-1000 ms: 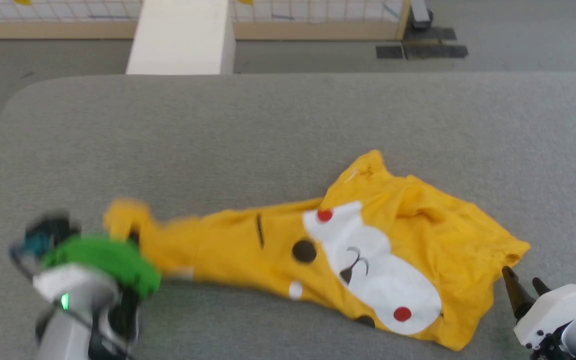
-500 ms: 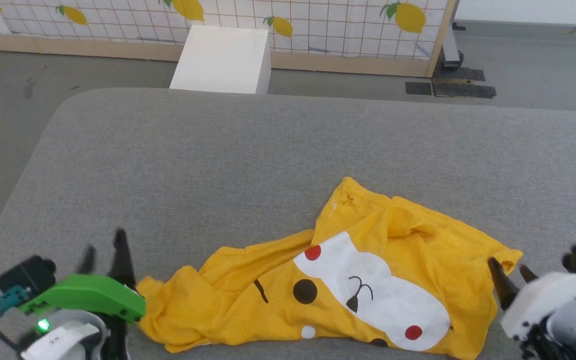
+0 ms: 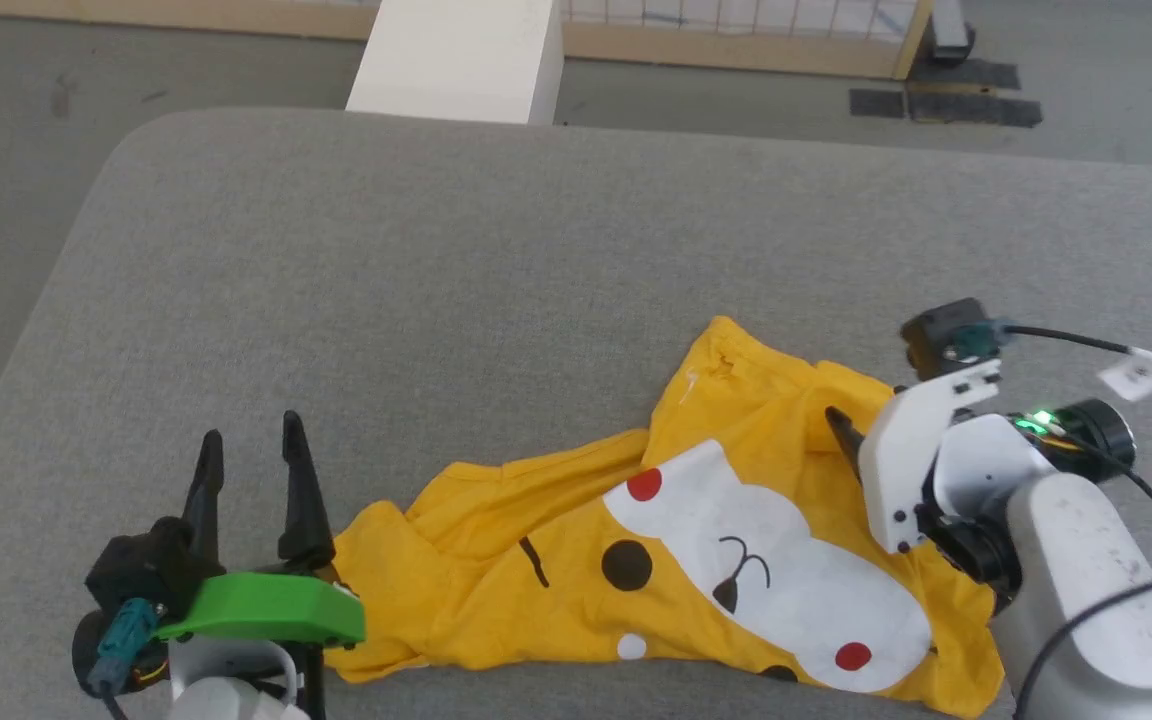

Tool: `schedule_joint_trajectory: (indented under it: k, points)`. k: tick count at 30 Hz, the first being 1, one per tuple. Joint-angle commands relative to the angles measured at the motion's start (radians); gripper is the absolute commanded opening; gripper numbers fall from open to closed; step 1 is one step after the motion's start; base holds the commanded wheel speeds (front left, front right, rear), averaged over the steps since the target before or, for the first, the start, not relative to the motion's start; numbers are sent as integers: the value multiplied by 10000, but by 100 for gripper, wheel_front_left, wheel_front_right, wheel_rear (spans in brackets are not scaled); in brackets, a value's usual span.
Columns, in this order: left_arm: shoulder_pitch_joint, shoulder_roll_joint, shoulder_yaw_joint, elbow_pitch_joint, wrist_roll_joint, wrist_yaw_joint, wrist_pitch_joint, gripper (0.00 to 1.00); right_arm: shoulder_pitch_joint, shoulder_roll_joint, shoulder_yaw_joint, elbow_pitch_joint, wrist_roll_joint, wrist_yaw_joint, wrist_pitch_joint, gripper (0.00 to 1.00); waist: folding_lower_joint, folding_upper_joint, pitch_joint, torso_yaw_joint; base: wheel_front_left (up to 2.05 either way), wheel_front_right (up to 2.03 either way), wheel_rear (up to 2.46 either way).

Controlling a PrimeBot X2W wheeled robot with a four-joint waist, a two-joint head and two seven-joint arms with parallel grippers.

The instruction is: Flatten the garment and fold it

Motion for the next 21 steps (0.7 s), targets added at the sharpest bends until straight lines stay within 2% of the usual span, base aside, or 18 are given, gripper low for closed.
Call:
schedule_joint_trajectory:
  k: [1,5,9,10,11,12,16,21]
  points:
    - [-169,-84,25,18,123,-66,-72,100,-291,-104,225,257,-164,-15,101,100,1,0,350,314,0,0,0]
    - [-367,-392,101,47,344,-239,-75,100,-822,-315,854,1153,-326,-15,325,100,1,0,575,528,0,0,0]
    - [-426,-609,256,196,387,-344,-76,100,-1013,-394,1209,1687,32,-15,309,100,1,0,639,605,0,0,0]
    - [-431,-644,294,227,395,-364,-76,100,-1049,-387,1237,1741,152,-15,273,46,1,0,643,599,0,0,0]
    - [-441,-681,345,246,417,-393,-76,100,-1104,-392,1309,1727,309,-15,129,10,1,0,632,577,0,0,0]
    - [-444,-710,390,258,436,-415,-76,100,-1145,-397,1304,1706,455,-15,-12,0,1,0,610,550,0,0,0]
    - [-424,-801,558,356,505,-516,-77,100,-1270,-504,1053,1431,1068,-15,-517,0,1,0,420,331,0,0,0]
    - [-370,-866,743,478,499,-656,-77,100,-952,-926,1141,275,1867,-15,-697,0,1,0,54,-88,0,0,0]
